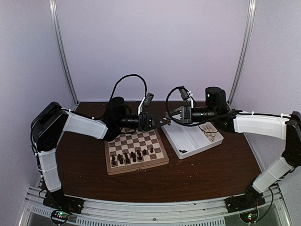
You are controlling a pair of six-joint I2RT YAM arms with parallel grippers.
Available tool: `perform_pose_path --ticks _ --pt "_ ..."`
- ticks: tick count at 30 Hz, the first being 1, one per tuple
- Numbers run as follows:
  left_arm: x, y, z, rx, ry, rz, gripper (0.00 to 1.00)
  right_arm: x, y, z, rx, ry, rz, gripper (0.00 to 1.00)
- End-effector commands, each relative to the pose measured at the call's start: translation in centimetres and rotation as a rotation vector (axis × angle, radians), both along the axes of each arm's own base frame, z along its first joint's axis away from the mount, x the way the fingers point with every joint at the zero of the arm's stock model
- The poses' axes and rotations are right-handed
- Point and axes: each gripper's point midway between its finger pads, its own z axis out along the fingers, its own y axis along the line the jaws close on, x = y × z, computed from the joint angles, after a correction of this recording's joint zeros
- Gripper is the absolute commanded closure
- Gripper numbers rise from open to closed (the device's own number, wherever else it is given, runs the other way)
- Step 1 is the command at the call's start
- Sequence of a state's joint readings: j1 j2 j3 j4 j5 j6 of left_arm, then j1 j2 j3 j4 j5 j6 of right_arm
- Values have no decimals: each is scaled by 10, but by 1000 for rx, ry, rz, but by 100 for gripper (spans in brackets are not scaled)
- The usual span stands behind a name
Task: Set up the chess pieces on the board
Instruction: Pick up the chess piece from the storage box, then place the chess piece on the chessboard.
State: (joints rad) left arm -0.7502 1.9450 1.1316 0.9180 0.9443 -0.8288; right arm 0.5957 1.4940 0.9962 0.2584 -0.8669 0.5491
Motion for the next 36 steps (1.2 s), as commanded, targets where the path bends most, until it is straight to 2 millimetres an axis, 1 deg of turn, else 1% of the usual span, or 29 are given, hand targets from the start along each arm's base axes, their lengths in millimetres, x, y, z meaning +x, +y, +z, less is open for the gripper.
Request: perform_pose_path --ticks 1,5,11,14,17,20,22,23,24,26,27,29,33,36 --pt "-5 0 16 -42 -66 -22 86 3 0 15 22 -51 -11 85" --pt "-5 0 13 -33 -65 -19 91 6 -4 14 7 -57 -39 86" --pt "-8 3 10 2 -77 -9 92 11 -14 14 -9 -75 -91 86" --pt "-10 4 6 34 -86 -2 92 13 -17 12 -14 -70 -107 86" --pt "-13 4 -1 92 -96 11 92 20 -26 7 -31 -70 -158 86" --pt "-20 0 -16 235 -143 31 92 30 -40 0 -71 -74 -233 86" --pt "-29 -4 -30 388 -221 40 91 34 -49 -5 -90 -80 -263 87" --pt "-35 -3 -42 489 -253 36 90 37 -55 -9 -99 -78 -280 87" --pt "-41 -5 -47 564 -303 32 90 40 -60 -12 -107 -76 -298 87" --pt "-45 -3 -61 711 -367 50 90 46 -70 -18 -111 -72 -336 88" --pt "-49 -3 -65 749 -380 40 90 48 -75 -22 -111 -67 -351 88" --pt "-48 -1 -73 820 -404 57 90 53 -86 -30 -111 -54 -388 88" --pt "-43 3 -79 911 -403 91 90 61 -108 -47 -129 -43 -470 88" --pt "-43 1 -86 982 -413 82 90 63 -120 -59 -166 -61 -522 88"
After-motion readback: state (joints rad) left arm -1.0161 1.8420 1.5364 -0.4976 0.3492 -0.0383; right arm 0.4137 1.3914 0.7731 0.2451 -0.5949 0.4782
